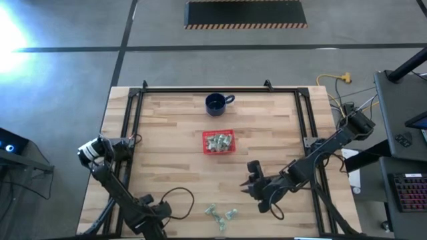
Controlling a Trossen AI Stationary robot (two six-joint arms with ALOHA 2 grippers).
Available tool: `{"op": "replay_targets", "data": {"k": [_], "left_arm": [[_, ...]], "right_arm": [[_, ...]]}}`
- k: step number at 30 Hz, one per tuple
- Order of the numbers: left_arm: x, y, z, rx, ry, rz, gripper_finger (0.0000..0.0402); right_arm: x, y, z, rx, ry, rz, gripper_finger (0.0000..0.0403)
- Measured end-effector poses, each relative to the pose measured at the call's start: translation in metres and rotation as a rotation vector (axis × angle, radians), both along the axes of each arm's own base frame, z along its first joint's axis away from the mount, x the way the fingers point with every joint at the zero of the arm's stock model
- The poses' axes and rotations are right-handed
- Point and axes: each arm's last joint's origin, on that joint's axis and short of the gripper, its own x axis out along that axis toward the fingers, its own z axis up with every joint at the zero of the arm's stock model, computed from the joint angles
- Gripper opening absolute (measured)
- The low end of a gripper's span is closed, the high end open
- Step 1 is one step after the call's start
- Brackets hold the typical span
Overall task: Pick and place items into bin
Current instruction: Put the stevia packet into the red bin
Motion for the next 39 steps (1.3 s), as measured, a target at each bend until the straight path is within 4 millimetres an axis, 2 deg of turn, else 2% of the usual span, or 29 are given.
{"op": "replay_targets", "data": {"k": [23, 26, 35, 39], "left_arm": [[-0.001, 0.001, -0.015, 0.037, 0.029, -0.03, 0.012], [-0.001, 0.001, -0.015, 0.04, 0.028, -0.049, 0.0102], [-0.001, 0.001, -0.012, 0.031, 0.024, -0.094, 0.0009], [0.002, 0.004, -0.008, 0.037, -0.004, -0.148, 0.0008]], "right_arm": [[0.0, 0.0, 0.0, -0.012, 0.0, 0.009, 0.0068], [0.0, 0.0, 0.0, -0.012, 0.0, 0.01, 0.0068], [0.0, 0.0, 0.0, -0.015, -0.001, 0.013, 0.0068], [0.0, 0.0, 0.0, -0.015, -0.002, 0.013, 0.0068]]}}
